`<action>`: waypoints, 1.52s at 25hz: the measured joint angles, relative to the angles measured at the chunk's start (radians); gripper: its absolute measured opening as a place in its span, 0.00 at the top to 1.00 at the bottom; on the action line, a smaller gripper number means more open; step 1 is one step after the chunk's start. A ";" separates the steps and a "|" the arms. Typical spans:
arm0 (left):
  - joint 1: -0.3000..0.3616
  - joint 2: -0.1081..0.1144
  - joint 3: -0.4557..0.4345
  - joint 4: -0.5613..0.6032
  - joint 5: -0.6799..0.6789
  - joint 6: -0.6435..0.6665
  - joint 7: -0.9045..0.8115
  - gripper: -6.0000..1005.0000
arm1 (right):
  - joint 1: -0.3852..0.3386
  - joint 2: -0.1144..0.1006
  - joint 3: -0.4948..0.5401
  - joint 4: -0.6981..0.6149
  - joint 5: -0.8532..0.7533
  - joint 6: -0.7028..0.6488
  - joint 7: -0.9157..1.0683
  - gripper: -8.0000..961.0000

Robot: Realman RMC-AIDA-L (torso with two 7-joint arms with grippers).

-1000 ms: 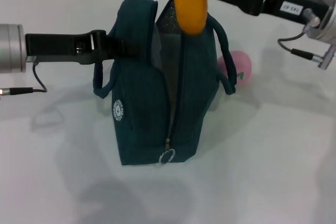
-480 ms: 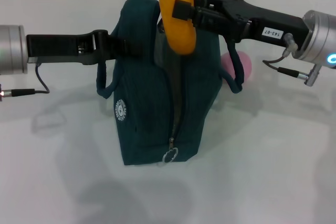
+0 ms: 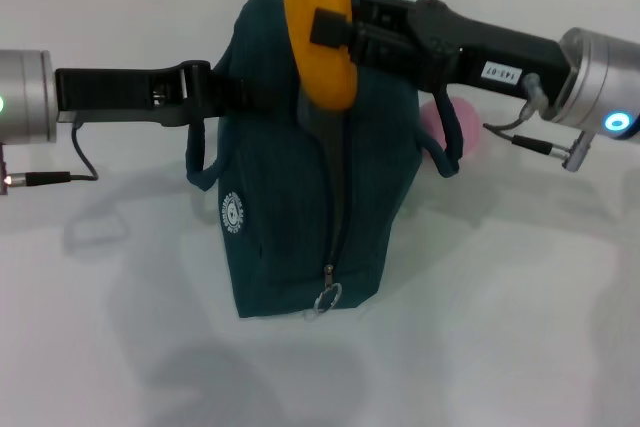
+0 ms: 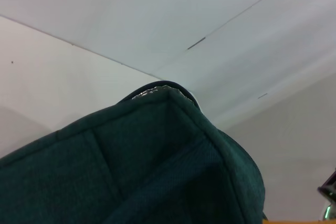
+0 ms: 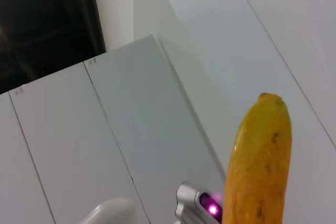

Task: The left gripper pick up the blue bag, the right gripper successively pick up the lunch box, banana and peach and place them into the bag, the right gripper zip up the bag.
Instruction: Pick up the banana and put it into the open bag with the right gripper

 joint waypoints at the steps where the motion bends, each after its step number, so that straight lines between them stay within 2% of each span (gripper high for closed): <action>1: -0.001 0.000 0.000 -0.003 0.000 0.000 0.001 0.96 | 0.001 0.000 -0.002 0.010 -0.003 0.002 -0.011 0.56; 18: 0.004 0.011 -0.006 -0.031 0.000 -0.010 0.018 0.96 | -0.016 0.000 -0.038 0.073 -0.008 0.061 -0.053 0.56; 38: -0.002 0.012 -0.006 -0.033 0.000 -0.015 0.018 0.96 | 0.000 0.000 -0.027 0.136 -0.008 0.100 -0.083 0.45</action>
